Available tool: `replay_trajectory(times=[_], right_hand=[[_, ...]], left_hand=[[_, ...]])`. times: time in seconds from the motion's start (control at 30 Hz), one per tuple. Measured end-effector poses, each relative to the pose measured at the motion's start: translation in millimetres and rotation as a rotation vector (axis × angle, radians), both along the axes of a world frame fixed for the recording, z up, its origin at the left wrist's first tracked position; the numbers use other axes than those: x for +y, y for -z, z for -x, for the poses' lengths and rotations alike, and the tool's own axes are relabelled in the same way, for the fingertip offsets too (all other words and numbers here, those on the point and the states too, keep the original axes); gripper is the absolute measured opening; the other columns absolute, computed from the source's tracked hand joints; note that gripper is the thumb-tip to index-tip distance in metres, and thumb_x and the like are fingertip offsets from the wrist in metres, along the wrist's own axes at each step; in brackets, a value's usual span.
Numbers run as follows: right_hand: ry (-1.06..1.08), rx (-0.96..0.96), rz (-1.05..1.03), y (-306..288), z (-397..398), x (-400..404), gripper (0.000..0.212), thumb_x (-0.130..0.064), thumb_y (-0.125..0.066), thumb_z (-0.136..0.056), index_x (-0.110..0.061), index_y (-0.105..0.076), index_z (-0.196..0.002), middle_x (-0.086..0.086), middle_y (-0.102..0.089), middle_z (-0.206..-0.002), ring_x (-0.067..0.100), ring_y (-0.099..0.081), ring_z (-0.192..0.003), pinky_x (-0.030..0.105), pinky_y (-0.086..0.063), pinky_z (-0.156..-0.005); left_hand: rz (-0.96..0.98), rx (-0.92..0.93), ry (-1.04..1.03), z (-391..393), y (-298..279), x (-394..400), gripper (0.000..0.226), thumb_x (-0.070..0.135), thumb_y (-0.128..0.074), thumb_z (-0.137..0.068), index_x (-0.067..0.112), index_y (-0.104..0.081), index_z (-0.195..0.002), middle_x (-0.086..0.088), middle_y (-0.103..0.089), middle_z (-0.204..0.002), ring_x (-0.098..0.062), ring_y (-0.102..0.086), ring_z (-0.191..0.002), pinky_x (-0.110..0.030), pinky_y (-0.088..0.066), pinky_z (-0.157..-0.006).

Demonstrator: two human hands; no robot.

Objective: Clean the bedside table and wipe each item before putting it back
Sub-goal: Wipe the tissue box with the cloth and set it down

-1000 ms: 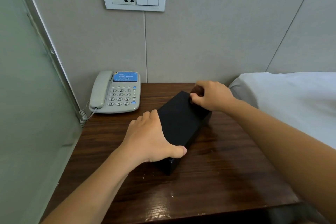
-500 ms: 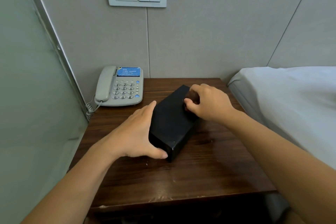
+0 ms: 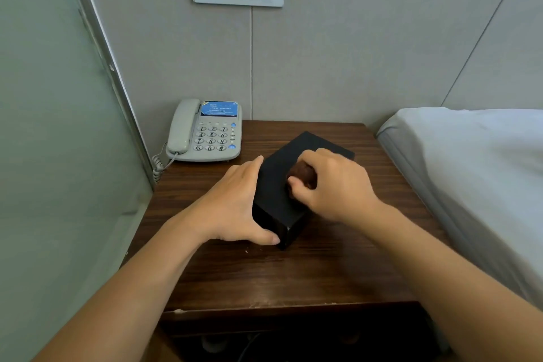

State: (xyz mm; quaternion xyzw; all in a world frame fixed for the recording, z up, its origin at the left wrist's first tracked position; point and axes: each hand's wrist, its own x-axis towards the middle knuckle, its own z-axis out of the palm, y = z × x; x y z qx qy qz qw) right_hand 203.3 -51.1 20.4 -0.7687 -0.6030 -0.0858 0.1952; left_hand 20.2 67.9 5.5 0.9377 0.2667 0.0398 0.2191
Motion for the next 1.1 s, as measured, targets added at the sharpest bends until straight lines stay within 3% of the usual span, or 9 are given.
replay_trajectory(times=[0.17, 0.4, 0.57, 0.63, 0.73, 0.8, 0.9, 0.97, 1.1], right_hand=[[-0.29, 0.099, 0.031, 2, 40, -27, 0.032, -0.063, -0.052, -0.086, -0.039, -0.06, -0.105, -0.016, -0.058, -0.092, 0.005, -0.057, -0.084, 0.031, -0.054, -0.071], [0.016, 0.152, 0.011, 0, -40, -3, 0.028, -0.059, -0.06, -0.085, -0.038, -0.059, -0.102, -0.012, -0.06, -0.096, 0.016, -0.061, -0.088, 0.034, -0.048, -0.072], [0.093, 0.446, 0.114, -11, -86, 2, 0.071, -0.053, -0.072, -0.088, -0.034, -0.043, -0.15, 0.002, -0.045, -0.135, 0.023, -0.056, -0.117, 0.029, -0.043, -0.101], [0.14, 0.557, 0.161, -17, -93, 6, 0.073, -0.052, -0.072, -0.09, -0.025, -0.045, -0.152, 0.004, -0.052, -0.142, 0.024, -0.059, -0.122, 0.031, -0.045, -0.102], [0.08, 0.824, 0.171, -29, -88, 6, 0.028, -0.038, -0.07, -0.095, -0.014, -0.071, -0.108, 0.015, -0.075, -0.102, 0.025, -0.075, -0.074, 0.04, -0.062, -0.07], [0.063, 0.846, 0.127, -28, -83, 4, 0.021, -0.035, -0.07, -0.096, -0.014, -0.072, -0.095, 0.013, -0.075, -0.085, 0.026, -0.073, -0.058, 0.043, -0.062, -0.059], [0.043, 0.751, 0.076, -15, -86, 3, 0.021, -0.043, -0.07, -0.093, -0.025, -0.073, -0.103, 0.0, -0.075, -0.096, 0.022, -0.074, -0.085, 0.042, -0.061, -0.077], [0.081, 0.718, 0.061, -8, -90, 0, 0.049, -0.048, -0.07, -0.092, -0.026, -0.063, -0.135, -0.003, -0.069, -0.124, 0.019, -0.066, -0.111, 0.031, -0.052, -0.092], [0.086, 0.698, -0.098, 1, -90, -16, 0.074, -0.042, -0.071, -0.092, -0.032, -0.037, -0.157, -0.002, -0.057, -0.142, 0.016, -0.059, -0.121, 0.027, -0.045, -0.098]], left_hand=[[-0.001, 0.03, 0.04, -1, 1, 1, 0.16, 0.068, -0.092, -0.049, 0.026, 0.012, -0.163, 0.009, -0.008, -0.168, -0.016, -0.007, -0.155, -0.035, -0.022, -0.125], [0.165, -0.092, -0.048, 6, -1, 2, 0.148, 0.068, -0.092, -0.053, 0.035, 0.0, -0.164, 0.018, -0.007, -0.169, -0.006, -0.013, -0.154, -0.036, -0.028, -0.122], [0.273, -0.15, -0.211, 11, 2, -1, 0.13, 0.08, -0.085, -0.051, 0.032, -0.025, -0.156, 0.012, -0.035, -0.157, -0.009, -0.04, -0.14, -0.038, -0.044, -0.111], [0.253, -0.096, -0.295, 14, 4, -2, 0.124, 0.091, -0.078, -0.046, 0.031, -0.036, -0.146, 0.012, -0.044, -0.143, -0.009, -0.05, -0.126, -0.04, -0.052, -0.101], [0.286, -0.027, -0.356, 15, 12, 1, 0.124, 0.101, -0.07, -0.037, 0.03, -0.048, -0.136, 0.01, -0.052, -0.133, -0.012, -0.056, -0.118, -0.04, -0.056, -0.093], [0.357, -0.077, -0.316, 14, 18, 2, 0.112, 0.097, -0.074, -0.042, 0.034, -0.054, -0.132, 0.009, -0.059, -0.128, -0.016, -0.062, -0.116, -0.043, -0.059, -0.089], [0.478, -0.164, -0.313, 13, 18, -1, 0.1, 0.081, -0.086, -0.052, 0.031, -0.051, -0.131, 0.011, -0.054, -0.126, -0.012, -0.058, -0.116, -0.034, -0.056, -0.085], [0.487, -0.187, -0.313, 11, 18, -1, 0.104, 0.08, -0.088, -0.049, 0.03, -0.05, -0.132, 0.014, -0.055, -0.13, -0.008, -0.057, -0.118, -0.034, -0.054, -0.092], [0.378, -0.309, -0.313, 5, 13, -9, 0.095, 0.063, -0.093, -0.056, 0.033, -0.045, -0.133, 0.019, -0.054, -0.13, -0.004, -0.056, -0.119, -0.039, -0.052, -0.101]])
